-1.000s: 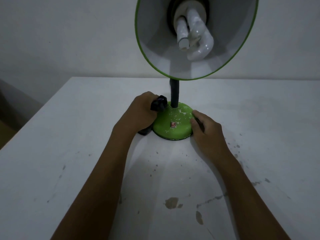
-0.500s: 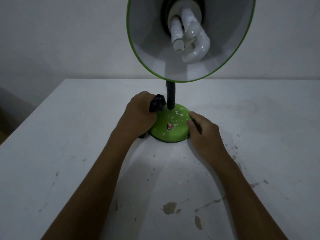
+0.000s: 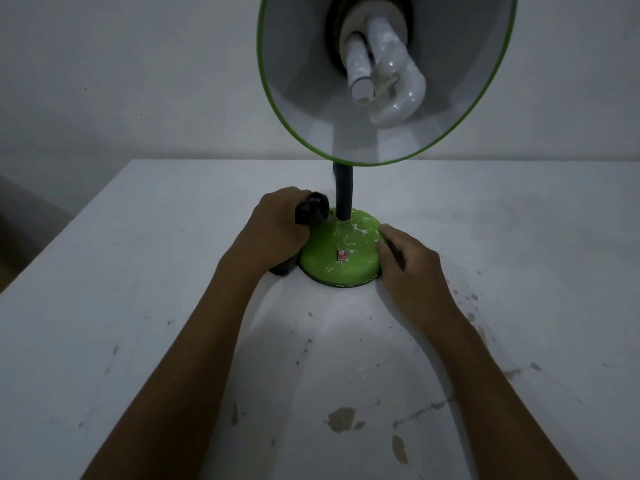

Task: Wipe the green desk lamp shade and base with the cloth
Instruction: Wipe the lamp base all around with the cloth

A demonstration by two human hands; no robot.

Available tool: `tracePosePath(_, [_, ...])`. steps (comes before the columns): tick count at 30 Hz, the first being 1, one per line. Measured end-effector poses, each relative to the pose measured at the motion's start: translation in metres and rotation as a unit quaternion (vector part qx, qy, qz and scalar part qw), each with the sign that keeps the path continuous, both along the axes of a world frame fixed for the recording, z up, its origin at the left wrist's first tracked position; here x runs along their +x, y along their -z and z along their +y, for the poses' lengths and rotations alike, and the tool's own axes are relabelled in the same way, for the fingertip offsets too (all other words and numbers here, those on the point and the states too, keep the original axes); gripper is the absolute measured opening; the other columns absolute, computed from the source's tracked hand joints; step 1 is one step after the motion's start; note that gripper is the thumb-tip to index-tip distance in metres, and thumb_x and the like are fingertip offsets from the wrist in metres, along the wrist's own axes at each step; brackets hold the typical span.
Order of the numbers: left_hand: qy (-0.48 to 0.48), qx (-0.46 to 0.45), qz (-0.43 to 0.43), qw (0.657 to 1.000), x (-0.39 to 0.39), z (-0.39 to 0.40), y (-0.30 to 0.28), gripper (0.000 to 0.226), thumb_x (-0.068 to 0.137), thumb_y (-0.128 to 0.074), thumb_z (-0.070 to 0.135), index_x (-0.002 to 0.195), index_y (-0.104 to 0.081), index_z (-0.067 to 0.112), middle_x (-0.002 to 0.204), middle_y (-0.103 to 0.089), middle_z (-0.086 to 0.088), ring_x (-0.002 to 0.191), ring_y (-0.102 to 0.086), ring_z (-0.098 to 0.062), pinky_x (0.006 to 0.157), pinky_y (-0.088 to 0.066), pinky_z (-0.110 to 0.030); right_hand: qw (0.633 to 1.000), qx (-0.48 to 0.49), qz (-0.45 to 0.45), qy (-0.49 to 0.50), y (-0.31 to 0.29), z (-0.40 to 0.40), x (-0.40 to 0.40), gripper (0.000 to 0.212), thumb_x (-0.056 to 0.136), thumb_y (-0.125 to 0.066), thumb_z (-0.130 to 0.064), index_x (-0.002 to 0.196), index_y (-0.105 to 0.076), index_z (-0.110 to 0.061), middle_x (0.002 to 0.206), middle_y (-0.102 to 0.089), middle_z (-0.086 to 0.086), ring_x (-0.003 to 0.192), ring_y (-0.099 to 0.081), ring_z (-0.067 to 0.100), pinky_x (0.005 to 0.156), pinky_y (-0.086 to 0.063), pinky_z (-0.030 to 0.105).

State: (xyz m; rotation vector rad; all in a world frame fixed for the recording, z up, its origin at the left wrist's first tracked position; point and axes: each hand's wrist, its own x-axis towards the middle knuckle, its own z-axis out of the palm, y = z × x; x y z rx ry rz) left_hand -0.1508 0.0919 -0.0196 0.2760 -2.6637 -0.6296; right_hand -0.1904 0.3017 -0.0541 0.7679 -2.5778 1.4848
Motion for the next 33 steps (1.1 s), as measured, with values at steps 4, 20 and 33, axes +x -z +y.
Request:
tracePosePath(4, [-0.065, 0.012, 0.055, 0.996, -0.015, 0.005, -0.002, 0.017, 0.089, -0.059, 0.005, 0.104, -0.066, 0.008, 0.097, -0.063, -0.007, 0.087, -0.055, -0.02, 0.074, -0.039, -0.027, 1.0, 0.008, -0.005, 0.001, 0.0, 0.0, -0.001, 0.038, 0.1, -0.052, -0.016, 0.137, -0.056, -0.009, 0.14, -0.058, 0.004, 0.127, -0.049, 0.006, 0.103, -0.029, 0.009])
tracePosePath(20, [-0.001, -0.017, -0.054, 0.998, -0.014, 0.005, -0.003, 0.013, 0.085, -0.052, 0.004, 0.086, -0.058, 0.016, 0.091, -0.053, -0.001, 0.083, -0.049, -0.019, 0.065, -0.032, -0.023, 1.0, 0.008, -0.026, -0.003, -0.001, 0.001, 0.001, 0.039, 0.101, -0.052, -0.017, 0.139, -0.054, -0.009, 0.142, -0.056, 0.005, 0.133, -0.048, 0.013, 0.109, -0.031, 0.019])
tracePosePath(33, [0.027, -0.012, -0.072, 0.997, -0.007, -0.003, -0.01, 0.012, 0.084, -0.053, -0.002, 0.088, -0.061, 0.007, 0.09, -0.058, -0.006, 0.085, -0.054, -0.022, 0.062, -0.036, -0.023, 1.0, 0.006, -0.017, -0.004, -0.001, 0.0, 0.0, 0.038, 0.101, -0.051, -0.017, 0.138, -0.054, -0.009, 0.141, -0.057, 0.004, 0.125, -0.045, 0.001, 0.106, -0.03, 0.015])
